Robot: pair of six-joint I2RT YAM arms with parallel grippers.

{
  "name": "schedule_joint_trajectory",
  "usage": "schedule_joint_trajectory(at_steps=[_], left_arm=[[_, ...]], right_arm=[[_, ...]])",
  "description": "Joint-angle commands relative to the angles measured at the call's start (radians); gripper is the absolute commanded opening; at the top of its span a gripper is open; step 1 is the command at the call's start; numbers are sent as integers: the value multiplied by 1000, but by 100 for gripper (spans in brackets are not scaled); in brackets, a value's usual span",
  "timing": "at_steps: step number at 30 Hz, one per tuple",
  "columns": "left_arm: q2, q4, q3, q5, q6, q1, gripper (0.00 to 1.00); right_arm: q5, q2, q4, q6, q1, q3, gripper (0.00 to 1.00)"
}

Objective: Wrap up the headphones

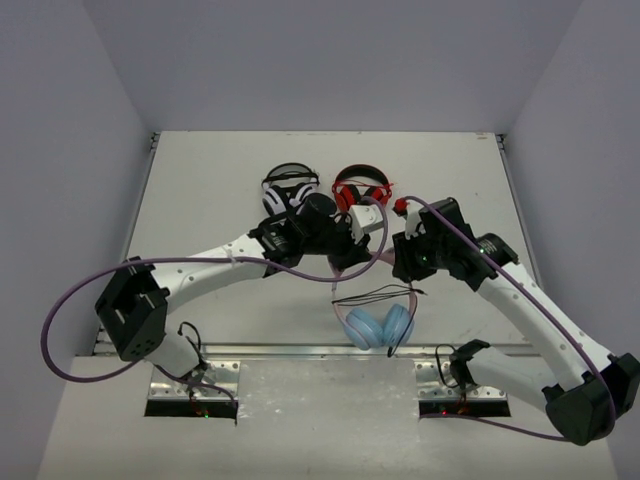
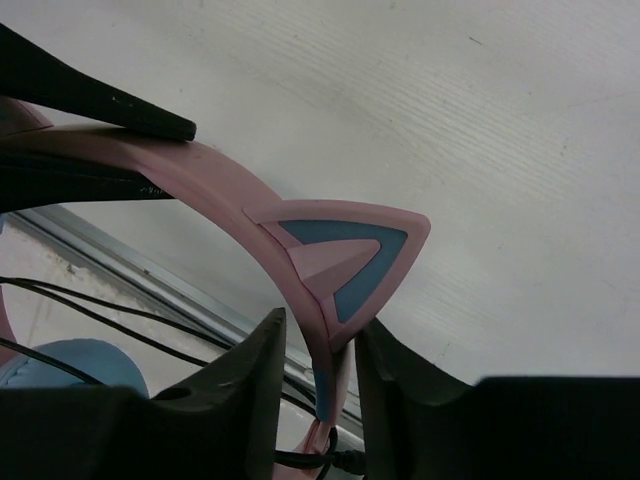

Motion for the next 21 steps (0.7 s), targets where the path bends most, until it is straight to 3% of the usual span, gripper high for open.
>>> schedule_joint_trajectory(at_steps=[1,3,5,11,17,18,21], left_arm=[[7,112,72,42,-30,0,0],[17,114,74,41,-35,1,0],[21,119,74,26,-39,1,0],[43,126,86,-62,-77,1,4],[47,157,84,-256,-166,1,41],[49,160,92,-281,-166,1,51],[44,152,119,-339,-200,1,58]], right_arm=[[26,-4,50,48,6,-7,28],[43,-7,55,54,6,-4,12],[63,-7,52,61,6,0,4],[137,-16,58,59,6,-12,1],[187,-62,159,25,6,-76,1],[197,-63,176,27,6,-81,1],[207,-50,188,19,4,-85,1]])
